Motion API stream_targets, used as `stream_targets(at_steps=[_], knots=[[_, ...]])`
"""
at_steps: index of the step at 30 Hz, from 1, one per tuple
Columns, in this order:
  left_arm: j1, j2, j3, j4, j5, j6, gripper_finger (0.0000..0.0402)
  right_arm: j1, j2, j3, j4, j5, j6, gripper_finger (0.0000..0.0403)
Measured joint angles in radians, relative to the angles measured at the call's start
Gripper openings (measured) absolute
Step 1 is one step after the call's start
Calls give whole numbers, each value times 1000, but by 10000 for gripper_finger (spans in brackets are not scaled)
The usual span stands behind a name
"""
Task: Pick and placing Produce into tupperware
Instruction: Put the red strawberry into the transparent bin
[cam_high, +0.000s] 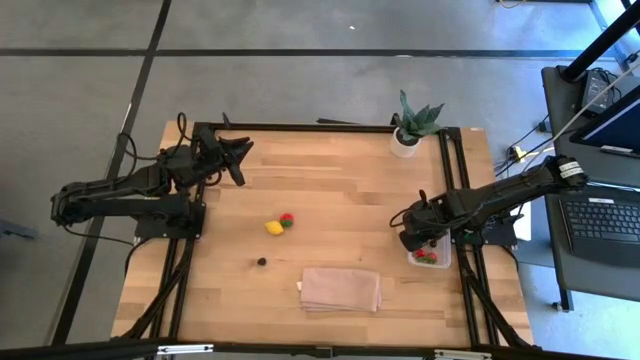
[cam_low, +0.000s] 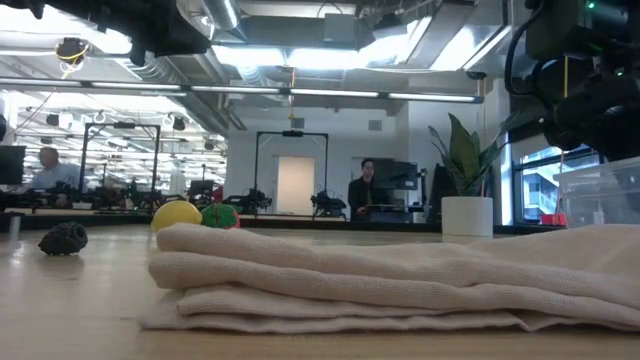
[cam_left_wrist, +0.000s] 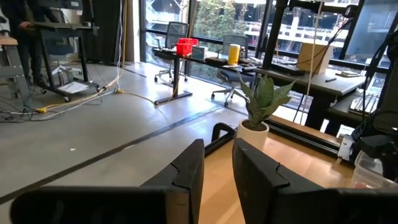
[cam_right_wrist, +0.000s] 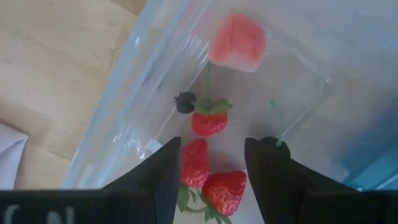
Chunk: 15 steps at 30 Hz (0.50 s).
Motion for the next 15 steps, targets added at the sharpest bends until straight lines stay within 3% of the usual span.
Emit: stream_targets(at_steps=[9, 15], knots=[[0, 0, 0, 0, -1, 4, 65, 0, 0, 59, -55, -186, -50, 203], [0, 0, 0, 1, 4, 4, 55, -13, 0, 284, -250, -59, -118, 204]])
